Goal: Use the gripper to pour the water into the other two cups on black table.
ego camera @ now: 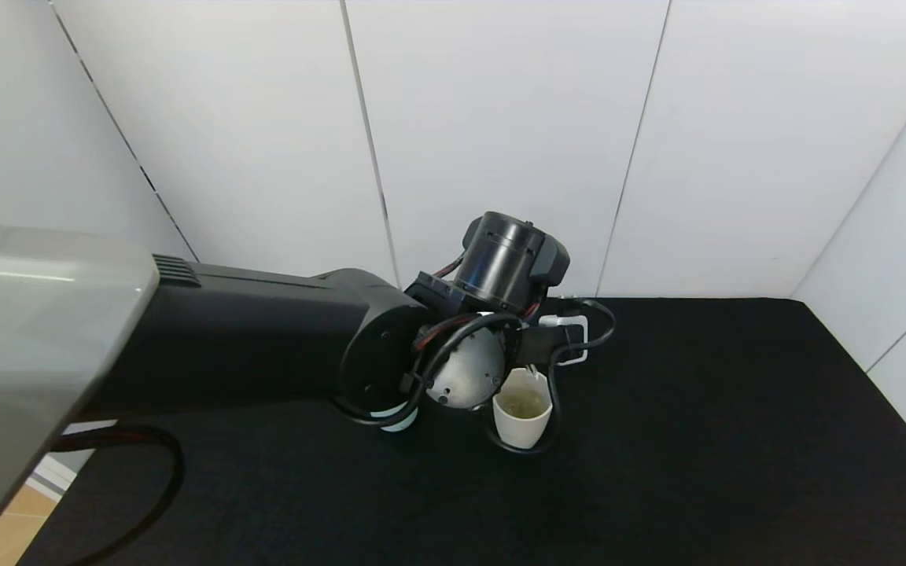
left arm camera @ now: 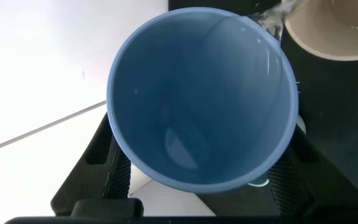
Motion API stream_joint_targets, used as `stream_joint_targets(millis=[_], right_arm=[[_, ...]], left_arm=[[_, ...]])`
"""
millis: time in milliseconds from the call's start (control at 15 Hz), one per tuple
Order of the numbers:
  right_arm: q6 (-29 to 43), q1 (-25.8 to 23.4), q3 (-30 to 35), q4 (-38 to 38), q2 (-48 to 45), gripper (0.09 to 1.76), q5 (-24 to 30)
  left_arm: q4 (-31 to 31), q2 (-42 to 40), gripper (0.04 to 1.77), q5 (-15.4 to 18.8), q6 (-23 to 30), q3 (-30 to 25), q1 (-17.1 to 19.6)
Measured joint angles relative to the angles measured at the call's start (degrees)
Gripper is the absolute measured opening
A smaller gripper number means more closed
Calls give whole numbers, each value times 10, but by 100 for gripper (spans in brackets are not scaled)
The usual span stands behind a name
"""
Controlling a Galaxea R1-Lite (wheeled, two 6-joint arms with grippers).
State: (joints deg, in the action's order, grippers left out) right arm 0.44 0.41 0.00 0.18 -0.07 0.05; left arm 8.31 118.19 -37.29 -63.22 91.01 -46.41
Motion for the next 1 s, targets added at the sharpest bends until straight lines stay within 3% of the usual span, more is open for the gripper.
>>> stream_joint_targets(millis=[600, 1000], right_arm=[[0, 0, 0, 0, 0, 171, 0], [0, 0, 0, 0, 0, 171, 0]], left_arm=[[21, 7, 123, -41, -68, 35, -1], [18, 9, 123, -43, -70, 34, -3]])
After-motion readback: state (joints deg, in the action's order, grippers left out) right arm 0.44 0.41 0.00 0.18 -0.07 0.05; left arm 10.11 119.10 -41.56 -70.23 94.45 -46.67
